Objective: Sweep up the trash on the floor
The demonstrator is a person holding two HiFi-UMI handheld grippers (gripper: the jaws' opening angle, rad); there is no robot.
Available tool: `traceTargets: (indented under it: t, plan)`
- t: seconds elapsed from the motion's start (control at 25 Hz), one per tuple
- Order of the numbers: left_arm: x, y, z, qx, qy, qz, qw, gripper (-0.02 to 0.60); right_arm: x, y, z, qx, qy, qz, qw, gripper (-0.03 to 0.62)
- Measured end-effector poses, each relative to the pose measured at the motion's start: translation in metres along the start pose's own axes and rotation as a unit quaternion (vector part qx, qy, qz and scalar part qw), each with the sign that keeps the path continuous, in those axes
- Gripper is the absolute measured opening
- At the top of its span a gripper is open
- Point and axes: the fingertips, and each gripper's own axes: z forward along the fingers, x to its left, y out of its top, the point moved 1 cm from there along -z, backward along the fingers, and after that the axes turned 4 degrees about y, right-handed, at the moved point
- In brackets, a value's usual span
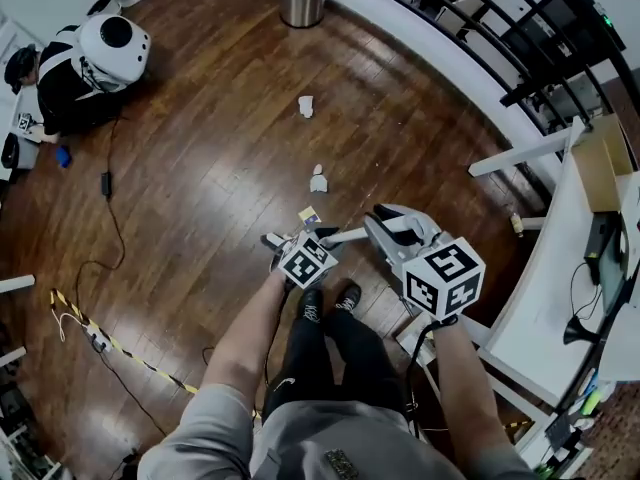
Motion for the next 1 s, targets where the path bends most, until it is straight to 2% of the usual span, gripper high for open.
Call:
traceTargets:
  t: [0.28,0.56,0.8,1.0]
  plan:
    - [0.033,0.090,0.067,-0.024,0.000,0.016,0.9996,0.124,-0.097,0.045,-0.011,-0.025,-0.028,-0.012,0.999,0.078]
    - [0.075,0.178,0.128,-0.030,0.021,0.030,0.9989,0.124,-0.187,0.090,-0.017,-0.039,-0.031,-0.033,0.998,0.077]
    - [0.097,0.238,0.176,-0.028,0.013,0.076,0.9966,0.126,-0.248,0.109,-0.029,-0.056,-0.060,-0.023,0.996,0.077]
    - [0.103,0.273,0.193,-0.019,-0.015,0.125,0.9919,0.129,-0.274,0.120,-0.041,-0.073,-0.091,0.000,0.993,0.077]
